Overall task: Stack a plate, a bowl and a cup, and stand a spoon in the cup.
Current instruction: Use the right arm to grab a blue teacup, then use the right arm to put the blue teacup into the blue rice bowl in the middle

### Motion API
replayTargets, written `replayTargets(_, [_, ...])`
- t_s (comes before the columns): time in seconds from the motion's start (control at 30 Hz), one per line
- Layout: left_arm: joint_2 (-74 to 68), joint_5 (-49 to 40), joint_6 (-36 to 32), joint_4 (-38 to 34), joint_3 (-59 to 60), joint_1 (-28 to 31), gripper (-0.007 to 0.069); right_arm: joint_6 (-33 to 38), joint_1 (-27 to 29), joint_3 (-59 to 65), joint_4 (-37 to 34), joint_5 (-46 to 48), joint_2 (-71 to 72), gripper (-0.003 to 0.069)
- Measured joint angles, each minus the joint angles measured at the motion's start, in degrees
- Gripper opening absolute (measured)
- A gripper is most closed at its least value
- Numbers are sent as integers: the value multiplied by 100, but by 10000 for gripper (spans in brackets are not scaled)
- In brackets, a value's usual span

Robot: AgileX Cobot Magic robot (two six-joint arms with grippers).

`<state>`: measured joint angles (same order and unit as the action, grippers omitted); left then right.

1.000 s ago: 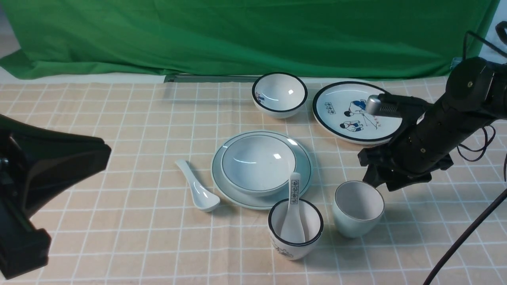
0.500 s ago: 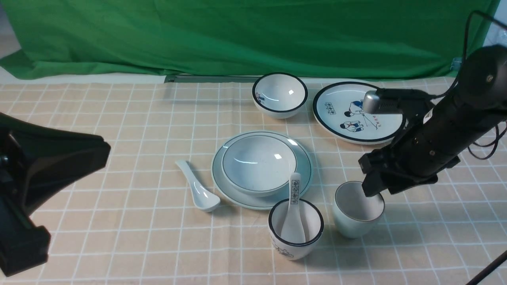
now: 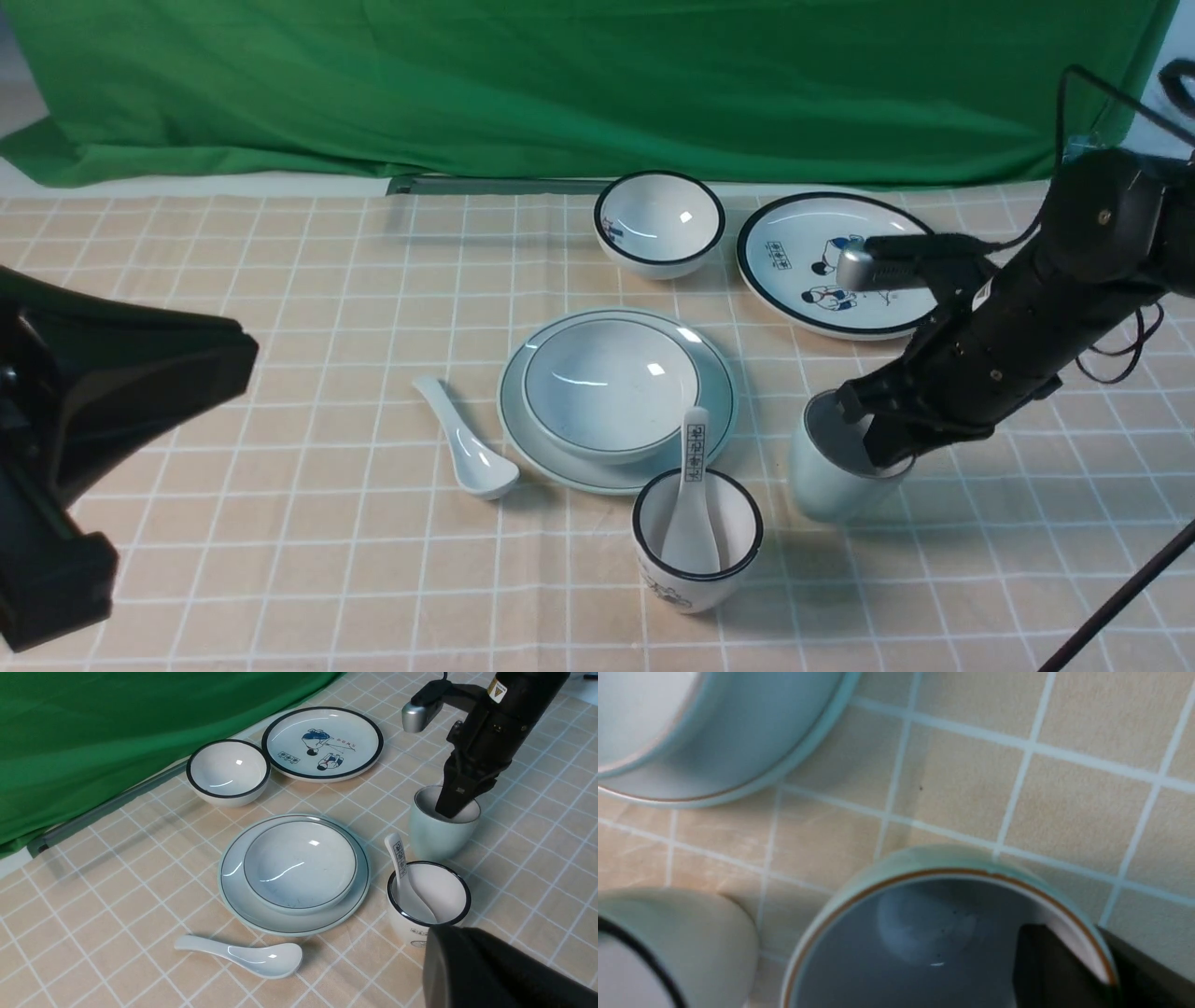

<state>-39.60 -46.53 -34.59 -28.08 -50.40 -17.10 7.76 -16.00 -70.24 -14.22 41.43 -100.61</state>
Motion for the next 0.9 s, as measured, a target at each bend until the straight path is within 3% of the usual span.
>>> replayTargets(0.23, [0,0,0,7,0,0,6,-55,-630,-1404,5,88,-5,89])
replayTargets(0.4, [0,18,0,21,0,0,6,-61,-1264,-2475,-72,161,-1092,89])
replayTargets(0.73, [0,32,0,26,0,0,6,-245,-1316,-3234,44,431,-2041,95])
replayTargets(0.9, [0,32,0,26,0,0,6,-393,-1316,-3240,144,450,-2150,146])
